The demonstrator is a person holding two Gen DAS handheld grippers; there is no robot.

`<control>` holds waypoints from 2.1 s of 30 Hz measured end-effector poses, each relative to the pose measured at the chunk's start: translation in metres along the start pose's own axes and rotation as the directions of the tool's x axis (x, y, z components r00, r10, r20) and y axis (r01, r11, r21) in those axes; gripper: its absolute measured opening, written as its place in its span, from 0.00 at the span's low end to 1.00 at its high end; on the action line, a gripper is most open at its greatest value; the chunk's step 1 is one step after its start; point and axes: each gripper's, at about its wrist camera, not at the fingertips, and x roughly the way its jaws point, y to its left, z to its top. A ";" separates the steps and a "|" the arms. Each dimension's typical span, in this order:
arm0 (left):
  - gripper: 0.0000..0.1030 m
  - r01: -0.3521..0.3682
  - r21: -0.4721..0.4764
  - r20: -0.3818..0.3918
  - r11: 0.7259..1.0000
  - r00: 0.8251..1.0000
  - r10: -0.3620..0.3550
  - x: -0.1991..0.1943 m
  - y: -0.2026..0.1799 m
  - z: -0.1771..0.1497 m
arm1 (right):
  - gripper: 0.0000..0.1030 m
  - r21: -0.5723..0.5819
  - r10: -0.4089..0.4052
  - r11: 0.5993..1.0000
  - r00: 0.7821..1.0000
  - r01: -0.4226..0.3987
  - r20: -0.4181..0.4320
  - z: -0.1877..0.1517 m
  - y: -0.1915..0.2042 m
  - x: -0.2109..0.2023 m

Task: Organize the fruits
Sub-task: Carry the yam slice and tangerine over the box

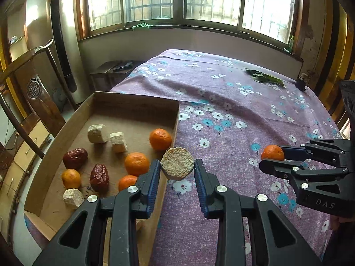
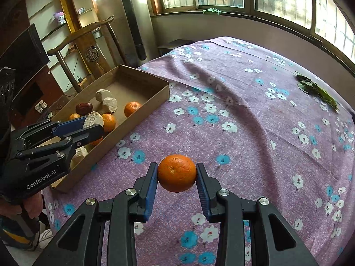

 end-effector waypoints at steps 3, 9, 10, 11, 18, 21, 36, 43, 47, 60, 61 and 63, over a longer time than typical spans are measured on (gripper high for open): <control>0.29 -0.015 -0.018 0.004 1.000 1.000 0.015 -0.003 0.014 -0.003 | 0.36 -0.026 0.013 1.000 1.000 -0.013 0.001 0.006 0.015 0.003; 0.30 -0.046 -0.054 0.007 0.998 0.999 0.046 -0.009 0.040 -0.009 | 0.36 -0.078 0.036 0.996 0.999 -0.036 -0.008 0.019 0.043 0.013; 0.30 -0.051 -0.060 0.007 0.997 0.999 0.051 -0.010 0.045 -0.010 | 0.36 -0.088 0.041 0.995 0.999 -0.041 -0.010 0.022 0.048 0.015; 0.30 -0.056 -0.067 0.007 0.996 0.998 0.057 -0.011 0.049 -0.010 | 0.36 -0.096 0.042 0.994 0.999 -0.043 -0.012 0.023 0.053 0.017; 0.30 -0.090 -0.109 0.001 0.990 0.996 0.091 -0.017 0.082 -0.019 | 0.36 -0.149 0.070 0.986 0.997 -0.072 -0.023 0.041 0.078 0.032; 0.30 -0.087 -0.125 -0.013 0.988 0.996 0.087 -0.015 0.090 -0.023 | 0.36 -0.162 0.082 0.983 0.996 -0.085 -0.030 0.049 0.088 0.042; 0.30 -0.099 -0.138 -0.055 0.985 0.994 0.092 0.012 0.097 -0.021 | 0.36 -0.171 0.120 0.975 0.986 -0.139 -0.119 0.086 0.101 0.114; 0.30 -0.106 -0.132 -0.070 0.986 0.993 0.098 0.025 0.096 -0.017 | 0.36 -0.168 0.126 0.975 0.985 -0.145 -0.122 0.107 0.094 0.133; 0.30 -0.113 -0.130 -0.074 0.985 0.992 0.104 0.030 0.096 -0.014 | 0.36 -0.190 0.083 0.976 0.990 -0.103 -0.113 0.116 0.095 0.139; 0.30 -0.153 -0.110 -0.060 0.982 0.987 0.147 0.031 0.091 -0.014 | 0.39 -0.222 0.107 0.966 0.987 -0.131 -0.117 0.104 0.106 0.139; 0.30 -0.158 -0.110 -0.059 0.981 0.987 0.152 0.030 0.091 -0.015 | 0.45 -0.214 0.112 0.968 0.987 -0.134 -0.113 0.104 0.106 0.138; 0.30 -0.161 -0.117 -0.055 0.980 0.986 0.156 0.029 0.092 -0.016 | 0.48 -0.195 0.119 0.971 0.988 -0.138 -0.102 0.102 0.104 0.132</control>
